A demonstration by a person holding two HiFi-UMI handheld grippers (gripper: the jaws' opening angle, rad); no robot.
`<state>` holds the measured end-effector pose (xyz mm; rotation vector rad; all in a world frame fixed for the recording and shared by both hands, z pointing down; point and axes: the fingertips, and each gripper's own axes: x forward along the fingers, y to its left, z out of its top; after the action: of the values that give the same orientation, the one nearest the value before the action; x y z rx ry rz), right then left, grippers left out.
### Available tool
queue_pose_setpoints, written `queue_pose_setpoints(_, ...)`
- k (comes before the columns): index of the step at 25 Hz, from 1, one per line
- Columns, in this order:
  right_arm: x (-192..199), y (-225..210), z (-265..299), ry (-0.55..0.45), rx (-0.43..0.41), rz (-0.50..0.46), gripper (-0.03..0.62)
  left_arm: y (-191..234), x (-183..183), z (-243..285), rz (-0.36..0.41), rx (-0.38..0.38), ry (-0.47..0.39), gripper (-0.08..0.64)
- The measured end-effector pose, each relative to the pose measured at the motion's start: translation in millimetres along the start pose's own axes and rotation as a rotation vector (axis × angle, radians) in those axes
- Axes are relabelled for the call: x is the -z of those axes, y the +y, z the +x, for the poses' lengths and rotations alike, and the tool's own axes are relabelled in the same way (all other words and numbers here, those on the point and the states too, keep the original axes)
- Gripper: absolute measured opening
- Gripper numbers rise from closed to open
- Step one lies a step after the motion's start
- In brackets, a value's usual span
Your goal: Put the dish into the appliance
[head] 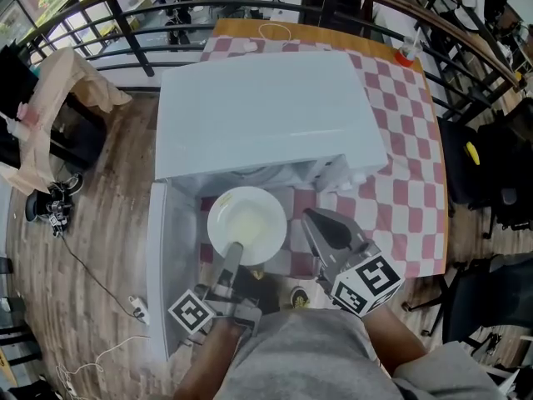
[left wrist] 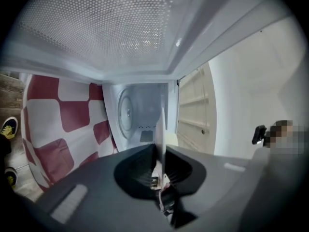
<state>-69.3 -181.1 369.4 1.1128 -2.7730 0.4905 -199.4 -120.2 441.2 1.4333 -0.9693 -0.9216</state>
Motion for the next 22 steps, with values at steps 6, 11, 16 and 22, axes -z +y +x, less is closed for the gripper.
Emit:
queue_pose_setpoints(6,-3,3,8,-0.003,0.022,-0.010,-0.002,4,0,6,-0.001,0.002,0.016,0.029)
queue_pose_setpoints(11,-6,2,13,-0.004,0.059,-0.020,-0.002,8,3,14,-0.017,0.010,0.059,0.029)
queue_pose_setpoints(16,-8,2,16,-0.004,0.096,-0.029,-0.002,11,9,19,-0.031,0.016,0.112,0.029)
queue_pose_setpoints(22,-11,6,16,-0.003,0.115,-0.037,0.000,14,8,22,-0.044,0.012,0.120,0.031)
